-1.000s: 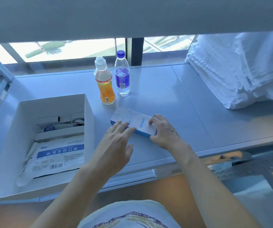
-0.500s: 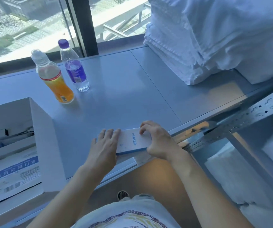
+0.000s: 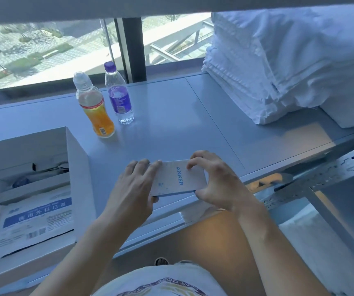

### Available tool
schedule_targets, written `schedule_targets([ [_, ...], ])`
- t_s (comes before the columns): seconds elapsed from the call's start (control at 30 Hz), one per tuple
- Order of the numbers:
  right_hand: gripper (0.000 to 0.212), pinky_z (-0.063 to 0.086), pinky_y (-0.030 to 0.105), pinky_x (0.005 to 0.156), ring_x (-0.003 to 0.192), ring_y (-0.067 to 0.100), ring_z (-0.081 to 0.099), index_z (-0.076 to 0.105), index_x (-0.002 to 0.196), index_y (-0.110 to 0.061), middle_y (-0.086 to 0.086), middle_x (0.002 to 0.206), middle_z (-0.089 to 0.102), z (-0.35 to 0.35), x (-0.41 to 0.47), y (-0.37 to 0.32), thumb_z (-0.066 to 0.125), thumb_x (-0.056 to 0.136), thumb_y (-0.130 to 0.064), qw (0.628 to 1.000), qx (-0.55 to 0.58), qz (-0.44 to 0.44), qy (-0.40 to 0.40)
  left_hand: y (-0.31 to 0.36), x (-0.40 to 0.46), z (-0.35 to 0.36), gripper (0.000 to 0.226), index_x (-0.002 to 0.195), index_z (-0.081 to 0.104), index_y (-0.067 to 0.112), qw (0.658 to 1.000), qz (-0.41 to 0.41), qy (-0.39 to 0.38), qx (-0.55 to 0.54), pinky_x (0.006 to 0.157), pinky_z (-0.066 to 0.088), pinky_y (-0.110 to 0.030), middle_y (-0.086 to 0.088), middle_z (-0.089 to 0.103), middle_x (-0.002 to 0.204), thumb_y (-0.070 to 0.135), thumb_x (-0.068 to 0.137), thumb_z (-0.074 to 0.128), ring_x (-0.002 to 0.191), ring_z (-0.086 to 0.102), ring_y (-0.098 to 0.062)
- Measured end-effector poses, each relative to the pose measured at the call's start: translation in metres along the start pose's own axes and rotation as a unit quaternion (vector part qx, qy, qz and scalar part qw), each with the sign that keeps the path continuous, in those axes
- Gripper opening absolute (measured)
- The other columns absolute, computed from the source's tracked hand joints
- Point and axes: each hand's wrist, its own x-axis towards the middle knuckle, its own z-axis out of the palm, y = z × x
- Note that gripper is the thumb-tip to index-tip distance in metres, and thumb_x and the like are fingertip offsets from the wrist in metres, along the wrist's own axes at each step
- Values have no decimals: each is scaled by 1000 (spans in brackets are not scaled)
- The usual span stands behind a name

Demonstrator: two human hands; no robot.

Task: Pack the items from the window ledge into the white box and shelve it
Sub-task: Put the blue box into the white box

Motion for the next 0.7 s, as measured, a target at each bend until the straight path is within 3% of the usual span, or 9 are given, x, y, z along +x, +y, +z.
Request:
schedule_targets([
  [0.23,56,43,9,87,116,9,52,66,113,-30,-16,124,54,-14,32,-75,80,64,-7,994,10,-107,33,-38,-37,-74,83,135,59,25,990,-14,137,-30,97,45,-31,5,56,135,23,61,96,125,46,-20],
  [0.33,56,47,15,87,117,10,52,66,114,-29,-16,125,53,-3,48,-108,80,64,-8,989,15,-148,20,-63,-62,-92,79,134,61,25,985,-29,169,-31,101,48,-37,5,57,135,23,62,95,125,48,-23],
  [0.43,55,46,16,86,121,8,49,64,114,-30,-18,127,51,17,64,-144,79,65,-10,983,17,-182,-2,-91,-89,-105,74,131,62,27,979,-55,194,-37,95,53,-43,8,57,133,20,64,92,124,49,-22],
  [0.57,55,51,27,90,125,11,48,64,116,-30,-17,130,50,44,81,-190,83,67,-15,975,20,-219,-29,-129,-123,-121,70,130,60,31,971,-84,221,-14,89,55,-38,13,56,131,22,66,88,123,50,-18],
  [0.7,56,47,25,92,120,13,49,66,116,-26,-11,128,53,70,98,-231,86,65,-16,968,14,-247,-44,-169,-149,-135,72,132,59,29,967,-107,232,11,99,51,-37,12,57,132,25,66,88,121,52,-18],
])
